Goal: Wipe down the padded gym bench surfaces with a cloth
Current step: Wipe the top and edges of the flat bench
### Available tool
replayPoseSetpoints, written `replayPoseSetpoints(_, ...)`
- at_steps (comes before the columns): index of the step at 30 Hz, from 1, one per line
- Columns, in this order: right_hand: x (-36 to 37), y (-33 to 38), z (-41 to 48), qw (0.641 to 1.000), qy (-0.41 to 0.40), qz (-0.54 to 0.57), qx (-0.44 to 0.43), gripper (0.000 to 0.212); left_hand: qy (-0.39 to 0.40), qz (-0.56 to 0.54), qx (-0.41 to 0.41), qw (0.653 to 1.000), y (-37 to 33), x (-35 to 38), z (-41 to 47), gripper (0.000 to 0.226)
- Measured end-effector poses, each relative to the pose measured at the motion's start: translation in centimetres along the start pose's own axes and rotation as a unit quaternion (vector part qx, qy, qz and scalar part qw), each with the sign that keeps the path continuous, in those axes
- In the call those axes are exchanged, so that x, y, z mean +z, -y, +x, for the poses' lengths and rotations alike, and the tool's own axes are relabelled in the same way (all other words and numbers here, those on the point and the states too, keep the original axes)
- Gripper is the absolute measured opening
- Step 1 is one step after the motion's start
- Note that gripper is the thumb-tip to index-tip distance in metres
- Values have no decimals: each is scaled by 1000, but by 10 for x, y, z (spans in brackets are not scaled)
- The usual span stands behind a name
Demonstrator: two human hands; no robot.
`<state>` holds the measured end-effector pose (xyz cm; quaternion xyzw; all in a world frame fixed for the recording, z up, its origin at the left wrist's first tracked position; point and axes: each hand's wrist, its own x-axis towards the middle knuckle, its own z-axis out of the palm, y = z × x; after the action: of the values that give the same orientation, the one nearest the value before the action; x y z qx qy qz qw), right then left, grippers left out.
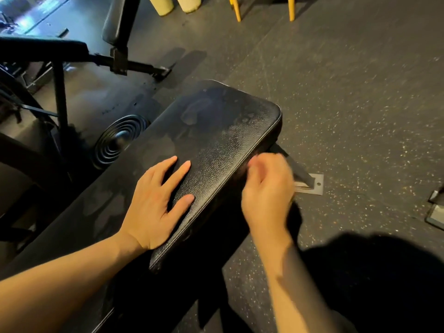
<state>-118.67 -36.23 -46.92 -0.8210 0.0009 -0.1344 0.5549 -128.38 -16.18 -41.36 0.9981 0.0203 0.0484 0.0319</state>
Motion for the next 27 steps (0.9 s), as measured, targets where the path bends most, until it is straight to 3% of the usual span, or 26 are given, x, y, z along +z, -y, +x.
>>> replayPoseSetpoints(4,2,25,-79,997,43,49,-34,12,1,0,-4,1000,2,1,0,70)
replayPoseSetpoints(6,4,14,-41,998,25,17,-47,13,2,0,1,1000,0,-1,0,69)
replayPoseSetpoints(10,1,-15,49,999,-31,-18,26,14,0,8,1,1000,2,1,-1,69)
replayPoseSetpoints(12,1,0,17,998,-44,32,20,12,0,1,-4,1000,0,1,0,69)
replayPoseSetpoints(16,-1,38,-113,993,51,104,0,11,0,2,-2,1000,2,2,0,69)
replayPoseSetpoints(22,8,-11,-6,999,-15,37,33,15,-5,3,-3,1000,2,3,-1,67)
replayPoseSetpoints(27,1,41,-110,995,61,80,-10,12,-7,-5,-3,1000,3,3,0,68)
